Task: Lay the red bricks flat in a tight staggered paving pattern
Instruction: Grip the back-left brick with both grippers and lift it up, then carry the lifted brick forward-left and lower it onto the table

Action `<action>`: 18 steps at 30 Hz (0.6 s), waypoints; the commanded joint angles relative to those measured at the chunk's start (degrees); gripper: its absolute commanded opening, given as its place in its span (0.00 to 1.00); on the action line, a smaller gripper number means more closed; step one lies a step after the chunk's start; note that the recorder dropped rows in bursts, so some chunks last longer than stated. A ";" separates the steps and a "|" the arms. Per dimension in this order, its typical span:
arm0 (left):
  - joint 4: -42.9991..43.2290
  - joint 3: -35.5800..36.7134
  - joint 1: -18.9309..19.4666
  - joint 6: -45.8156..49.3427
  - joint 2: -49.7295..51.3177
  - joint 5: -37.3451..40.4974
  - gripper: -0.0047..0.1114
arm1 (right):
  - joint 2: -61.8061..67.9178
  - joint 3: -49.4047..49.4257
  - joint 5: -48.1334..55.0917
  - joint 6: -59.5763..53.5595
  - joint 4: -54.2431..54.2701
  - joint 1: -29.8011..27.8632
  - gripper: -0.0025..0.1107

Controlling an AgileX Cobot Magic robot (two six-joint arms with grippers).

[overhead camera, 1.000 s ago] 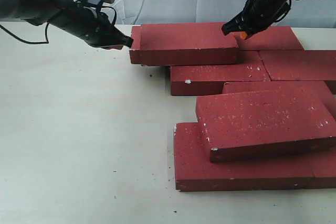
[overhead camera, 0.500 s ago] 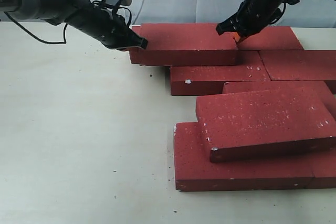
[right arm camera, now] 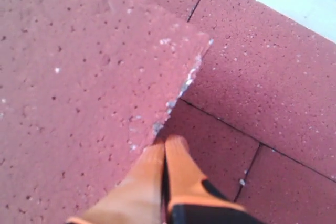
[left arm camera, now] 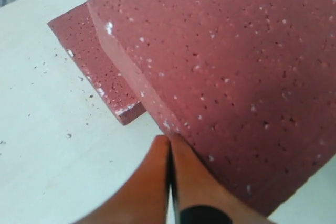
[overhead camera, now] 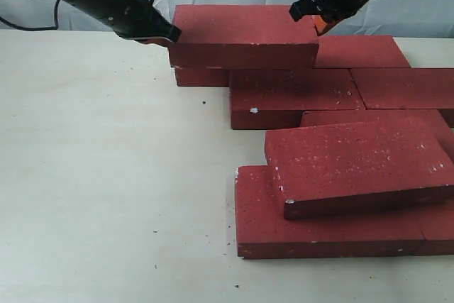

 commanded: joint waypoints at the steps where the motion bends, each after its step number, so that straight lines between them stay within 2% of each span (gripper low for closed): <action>1: -1.59 4.20 0.56 -0.36 -4.82 0.61 0.04 | -2.75 -0.16 2.97 -0.58 4.63 2.68 0.01; 9: -2.16 15.81 1.02 -0.36 -13.66 -0.92 0.04 | -4.96 1.56 5.73 -0.45 4.52 11.37 0.01; 14: -2.16 24.12 1.02 -0.36 -20.35 -5.94 0.04 | -9.74 12.17 -2.02 -0.04 3.42 14.89 0.01; 18: -4.53 29.60 1.02 -0.24 -24.41 -7.10 0.04 | -12.59 18.54 -6.11 -0.04 5.08 17.21 0.01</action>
